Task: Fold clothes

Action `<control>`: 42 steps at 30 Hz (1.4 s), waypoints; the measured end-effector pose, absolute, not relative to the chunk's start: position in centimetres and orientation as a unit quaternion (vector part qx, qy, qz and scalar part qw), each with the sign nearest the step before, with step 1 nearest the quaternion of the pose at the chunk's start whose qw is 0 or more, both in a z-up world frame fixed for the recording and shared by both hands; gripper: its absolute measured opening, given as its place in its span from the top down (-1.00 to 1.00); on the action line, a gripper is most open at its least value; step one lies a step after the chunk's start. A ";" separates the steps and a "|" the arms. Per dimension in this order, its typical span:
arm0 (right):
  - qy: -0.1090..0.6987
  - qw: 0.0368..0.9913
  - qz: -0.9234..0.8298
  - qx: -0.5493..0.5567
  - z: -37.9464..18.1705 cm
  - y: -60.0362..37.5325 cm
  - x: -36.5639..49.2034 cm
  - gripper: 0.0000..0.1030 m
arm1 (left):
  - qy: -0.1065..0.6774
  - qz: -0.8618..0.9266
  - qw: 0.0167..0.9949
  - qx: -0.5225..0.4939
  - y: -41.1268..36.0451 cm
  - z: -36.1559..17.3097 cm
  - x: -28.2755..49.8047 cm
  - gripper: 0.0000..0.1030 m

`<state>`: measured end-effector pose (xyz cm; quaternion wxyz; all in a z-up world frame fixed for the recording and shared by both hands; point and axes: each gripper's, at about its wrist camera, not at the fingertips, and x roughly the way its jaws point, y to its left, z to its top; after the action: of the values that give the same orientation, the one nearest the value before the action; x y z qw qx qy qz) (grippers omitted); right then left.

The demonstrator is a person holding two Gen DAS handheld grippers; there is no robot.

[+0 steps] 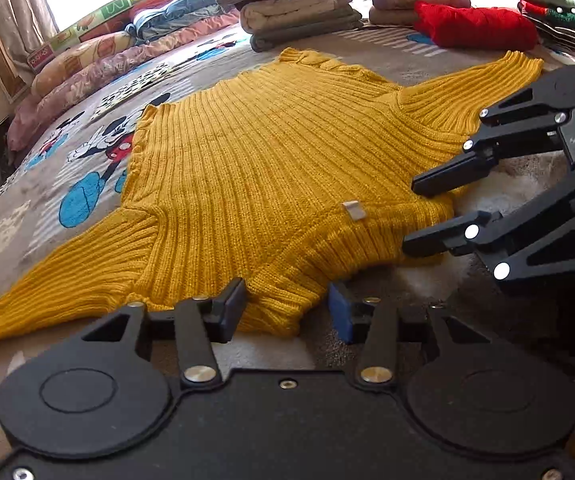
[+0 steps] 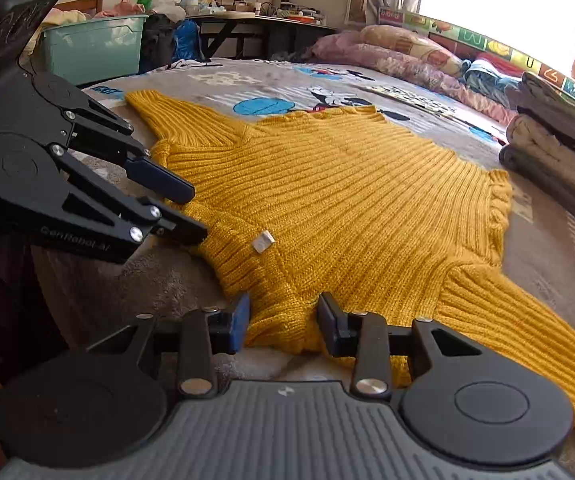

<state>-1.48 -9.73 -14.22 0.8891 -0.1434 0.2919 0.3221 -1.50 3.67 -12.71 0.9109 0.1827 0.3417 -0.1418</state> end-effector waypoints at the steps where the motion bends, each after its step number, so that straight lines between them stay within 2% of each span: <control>1: 0.290 0.890 0.323 -0.142 -13.8 -9.8 -1.6 0.24 | 0.328 -0.139 0.921 0.159 4.3 -12.0 -1.6 0.15; 5: 0.241 0.904 0.336 -0.111 -11.4 -10.0 -2.6 0.27 | 0.273 -0.051 0.959 0.062 8.3 -10.2 -0.5 0.21; 7: 0.213 0.908 0.344 -0.109 -10.9 -9.2 -2.3 0.27 | 0.302 -0.040 0.953 -0.005 10.7 -10.7 0.9 0.24; 8: 0.208 0.908 0.347 -0.109 -11.0 -8.8 -2.0 0.27 | 0.351 -0.052 0.935 -0.026 11.4 -11.9 2.0 0.24; 11: 0.217 0.902 0.359 -0.105 -12.2 -7.3 -0.2 0.27 | 0.370 -0.071 0.926 -0.023 11.1 -12.8 2.2 0.22; 13: 0.259 0.884 0.367 -0.125 -14.2 -6.4 0.8 0.24 | 0.358 -0.042 0.932 -0.048 12.3 -12.3 2.1 0.24; 20: 0.227 0.886 0.376 -0.151 -14.4 -7.2 -1.7 0.21 | 0.280 0.189 0.903 -0.266 22.5 -11.0 2.2 0.13; 23: 0.217 0.884 0.380 -0.165 -14.7 -7.0 -2.3 0.11 | 0.289 0.232 0.874 -0.315 26.1 -12.1 3.8 0.13; 25: 0.219 0.884 0.381 -0.157 -14.8 -7.1 -2.3 0.10 | 0.294 0.236 0.877 -0.299 27.2 -12.5 5.3 0.16; 26: 0.219 0.885 0.382 -0.154 -14.9 -7.1 -2.2 0.09 | 0.295 0.259 0.888 -0.238 27.0 -12.4 6.3 0.40; 27: 0.219 0.884 0.383 -0.152 -14.9 -7.2 -2.2 0.09 | 0.295 0.282 0.892 -0.196 26.7 -12.3 6.8 0.40; 30: 0.225 0.883 0.387 -0.142 -14.9 -7.5 -1.9 0.08 | 0.274 0.301 0.892 -0.195 25.8 -11.6 6.0 0.40; 32: 0.231 0.881 0.388 -0.141 -14.8 -7.5 -1.9 0.08 | 0.268 0.298 0.906 -0.138 23.0 -10.9 5.9 0.39; 35: 0.246 0.878 0.395 -0.115 -14.2 -8.3 -2.1 0.08 | 0.267 0.209 0.931 -0.133 18.8 -10.5 5.4 0.34; 38: 0.262 0.879 0.396 -0.055 -13.1 -10.2 -1.9 0.11 | 0.275 0.120 0.946 -0.126 14.6 -10.3 5.3 0.33; 42: 0.284 0.888 0.354 0.074 -12.4 -14.6 -0.9 0.11 | 0.272 0.009 0.961 -0.051 7.6 -9.9 4.7 0.33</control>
<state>-0.87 -14.59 -12.39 0.8880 0.0745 0.2841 0.3538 4.74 7.63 -9.95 0.9608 -0.0510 0.2723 0.0087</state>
